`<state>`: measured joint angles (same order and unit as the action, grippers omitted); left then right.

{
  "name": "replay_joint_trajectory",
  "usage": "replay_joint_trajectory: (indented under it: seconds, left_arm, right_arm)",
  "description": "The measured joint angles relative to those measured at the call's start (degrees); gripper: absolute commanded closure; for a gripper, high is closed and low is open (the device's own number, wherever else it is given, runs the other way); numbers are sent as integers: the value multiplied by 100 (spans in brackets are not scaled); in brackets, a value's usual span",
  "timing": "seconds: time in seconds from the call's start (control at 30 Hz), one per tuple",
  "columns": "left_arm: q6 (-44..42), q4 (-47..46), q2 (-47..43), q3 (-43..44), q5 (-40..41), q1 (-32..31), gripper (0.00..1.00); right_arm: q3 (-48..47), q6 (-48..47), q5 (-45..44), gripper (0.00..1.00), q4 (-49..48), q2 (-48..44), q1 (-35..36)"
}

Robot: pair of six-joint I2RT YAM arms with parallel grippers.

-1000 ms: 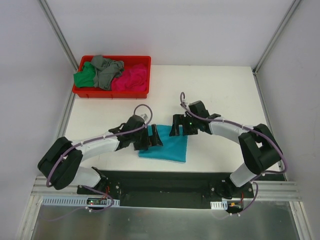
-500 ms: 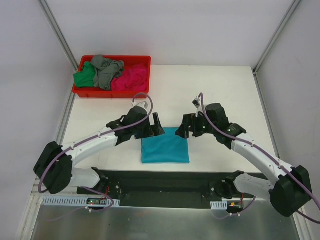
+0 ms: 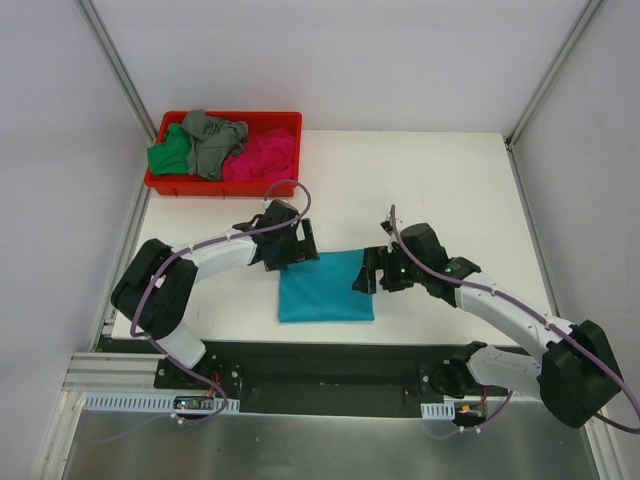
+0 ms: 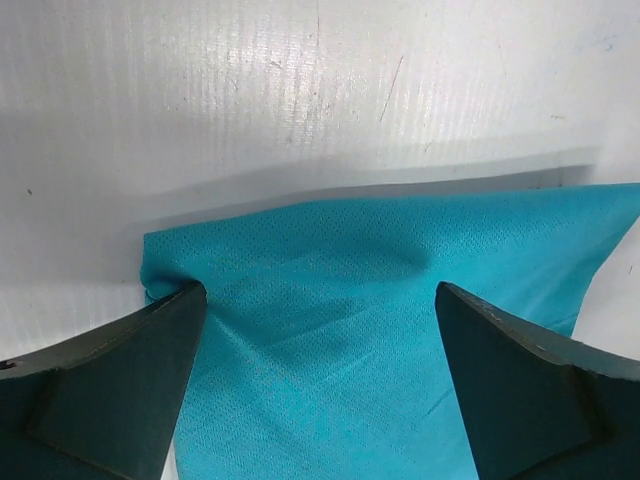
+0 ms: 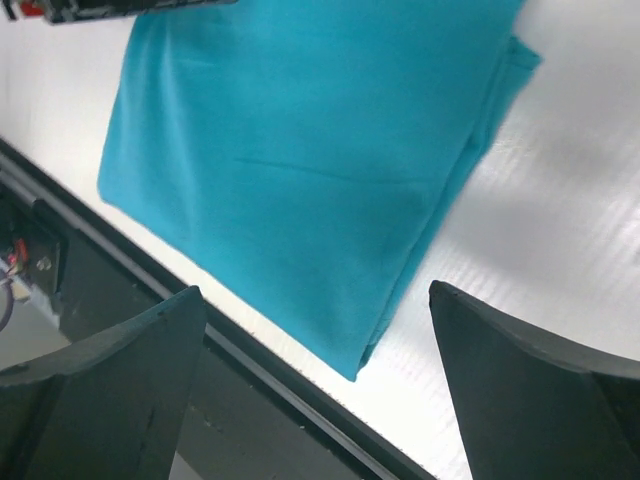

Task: Fold and stack the t-shirts
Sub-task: Fold the long partially folded tshirt into a neat square

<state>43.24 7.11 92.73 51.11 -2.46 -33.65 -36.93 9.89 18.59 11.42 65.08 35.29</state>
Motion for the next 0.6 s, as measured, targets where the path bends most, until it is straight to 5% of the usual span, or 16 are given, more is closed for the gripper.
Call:
replay_joint_trajectory:
  seconds: [0.27,0.43,0.6]
  left_arm:
    - [-96,136,-564,-205,-28,-4,1]
    - [-186,326,-2288,-505,177,-4,1]
    - [-184,551,-4138,-960,776,-4,1]
  right_arm:
    - [4,223,-1419,4,337,-1211,-2]
    - [140,463,-1888,4,328,-1759,-35]
    - [227,542,-1766,4,404,-1226,-24]
